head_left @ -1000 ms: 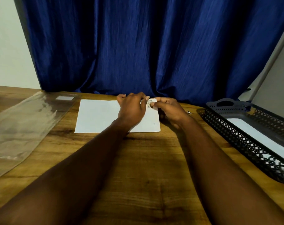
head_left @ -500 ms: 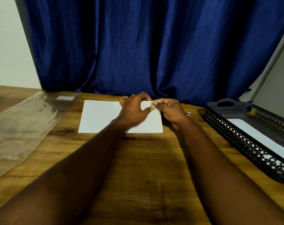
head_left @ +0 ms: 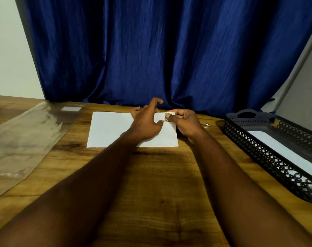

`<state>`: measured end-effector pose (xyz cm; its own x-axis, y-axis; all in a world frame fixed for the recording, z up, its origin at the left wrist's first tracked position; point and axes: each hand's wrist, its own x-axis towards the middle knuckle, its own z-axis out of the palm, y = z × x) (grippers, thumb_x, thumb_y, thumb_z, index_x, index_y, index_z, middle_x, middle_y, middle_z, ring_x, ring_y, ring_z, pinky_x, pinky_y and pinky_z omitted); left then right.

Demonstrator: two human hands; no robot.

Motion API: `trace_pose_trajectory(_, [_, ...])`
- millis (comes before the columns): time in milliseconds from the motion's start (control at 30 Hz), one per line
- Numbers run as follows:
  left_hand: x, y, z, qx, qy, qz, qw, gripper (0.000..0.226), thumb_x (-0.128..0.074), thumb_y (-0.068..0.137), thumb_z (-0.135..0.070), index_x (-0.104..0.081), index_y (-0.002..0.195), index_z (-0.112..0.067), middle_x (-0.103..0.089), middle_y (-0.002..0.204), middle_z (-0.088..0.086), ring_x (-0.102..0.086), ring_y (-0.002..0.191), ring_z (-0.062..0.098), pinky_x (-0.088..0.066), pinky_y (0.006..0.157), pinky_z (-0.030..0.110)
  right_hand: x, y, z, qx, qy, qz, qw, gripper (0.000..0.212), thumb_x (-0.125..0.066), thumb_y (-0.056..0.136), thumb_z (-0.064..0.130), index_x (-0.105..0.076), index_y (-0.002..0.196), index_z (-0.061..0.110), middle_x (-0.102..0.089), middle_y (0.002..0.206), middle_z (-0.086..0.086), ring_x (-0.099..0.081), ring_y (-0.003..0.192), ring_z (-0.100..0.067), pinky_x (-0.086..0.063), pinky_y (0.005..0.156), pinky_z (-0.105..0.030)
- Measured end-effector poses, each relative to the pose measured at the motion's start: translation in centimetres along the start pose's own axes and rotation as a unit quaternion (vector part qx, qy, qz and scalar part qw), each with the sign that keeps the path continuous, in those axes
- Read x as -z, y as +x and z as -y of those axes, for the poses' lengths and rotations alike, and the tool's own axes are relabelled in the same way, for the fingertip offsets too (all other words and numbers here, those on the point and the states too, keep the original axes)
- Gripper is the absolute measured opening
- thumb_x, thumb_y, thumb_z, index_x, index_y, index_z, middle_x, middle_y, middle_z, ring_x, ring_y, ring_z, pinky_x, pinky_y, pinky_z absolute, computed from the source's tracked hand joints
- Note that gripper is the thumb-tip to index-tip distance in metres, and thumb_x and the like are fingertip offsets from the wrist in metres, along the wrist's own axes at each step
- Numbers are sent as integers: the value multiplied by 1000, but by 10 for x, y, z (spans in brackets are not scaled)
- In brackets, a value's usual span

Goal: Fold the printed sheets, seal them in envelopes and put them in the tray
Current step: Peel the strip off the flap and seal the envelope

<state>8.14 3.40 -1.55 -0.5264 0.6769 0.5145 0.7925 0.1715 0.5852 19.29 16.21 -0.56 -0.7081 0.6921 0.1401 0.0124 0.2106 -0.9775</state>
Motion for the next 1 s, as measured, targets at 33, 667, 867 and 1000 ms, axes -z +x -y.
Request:
trace_pose_trajectory(33, [0,0,-1,-13,11,-6,1000,65,-74,90,-22,-40,144,-33,-62,112,-11,-53,119,14,-22,115,44,-1,2,-2,0,2,-10,1000,13,-76,97,13,-78,109,9,-82,96,-9,-77,80,-20,-60,65,-31])
trace_pose_trajectory(667, [0,10,10,349,-184,-194,898,89,-70,91,-60,-27,156,-16,-53,147,18,-64,123,40,-56,98,46,7,20,1,-67,302,-150,939,16,-58,102,1,-63,112,11,-70,129,-24,-70,107,-34,-57,99,-52])
trace_pose_trajectory(867, [1,17,21,388,-373,-238,808,74,-84,84,-13,-32,128,-41,-54,137,9,-65,111,30,-62,92,50,9,11,2,-108,197,-100,969,30,-52,92,0,-68,112,15,-73,113,-11,-68,101,-24,-59,86,-40])
trace_pose_trajectory(1000, [3,16,23,360,-397,-257,804,77,-73,89,6,-32,140,-36,-51,139,2,-59,115,23,-57,97,38,8,10,-2,-125,90,-70,986,36,-48,95,7,-69,121,17,-73,105,-9,-68,94,-23,-55,76,-36])
